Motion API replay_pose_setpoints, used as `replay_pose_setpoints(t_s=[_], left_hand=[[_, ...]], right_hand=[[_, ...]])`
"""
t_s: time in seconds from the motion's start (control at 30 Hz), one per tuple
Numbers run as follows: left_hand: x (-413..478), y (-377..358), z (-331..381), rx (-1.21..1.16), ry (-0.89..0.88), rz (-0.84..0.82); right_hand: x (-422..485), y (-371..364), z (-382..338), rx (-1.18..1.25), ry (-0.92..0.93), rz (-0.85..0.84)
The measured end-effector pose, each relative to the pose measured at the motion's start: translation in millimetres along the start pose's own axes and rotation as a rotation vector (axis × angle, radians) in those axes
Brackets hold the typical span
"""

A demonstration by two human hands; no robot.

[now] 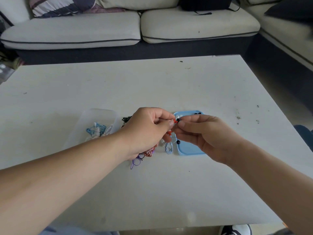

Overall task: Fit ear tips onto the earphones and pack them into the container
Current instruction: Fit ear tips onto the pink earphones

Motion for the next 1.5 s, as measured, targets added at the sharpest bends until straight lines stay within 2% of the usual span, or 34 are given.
replay_pose_setpoints(t_s=[0.5,1.03,1.3,1.5], left_hand=[[5,4,9,-0.006,-0.122,0.034],[5,3,13,0.098,-0.165,0.148],[4,7,20,0.120,-0.267,0.158],[0,6,25,0.264,-0.403,0.159]], right_hand=[[-3,-6,-5,0.052,0.031,-0.064],[-9,-6,-9,0.034,0.222,0.130],[-7,-5,-6,0.122,0.161,0.065],[-5,-11,6,0.108,0.094,0.022]])
Point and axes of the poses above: each hand's wrist, its own x-axis towards the middle knuckle, its own y-axis out of the back of the hand, z = x × y, the point moved 9 cm from there along x, towards the middle knuckle, and after that the axes turned 14 degrees about z, right-handed, at the moved point
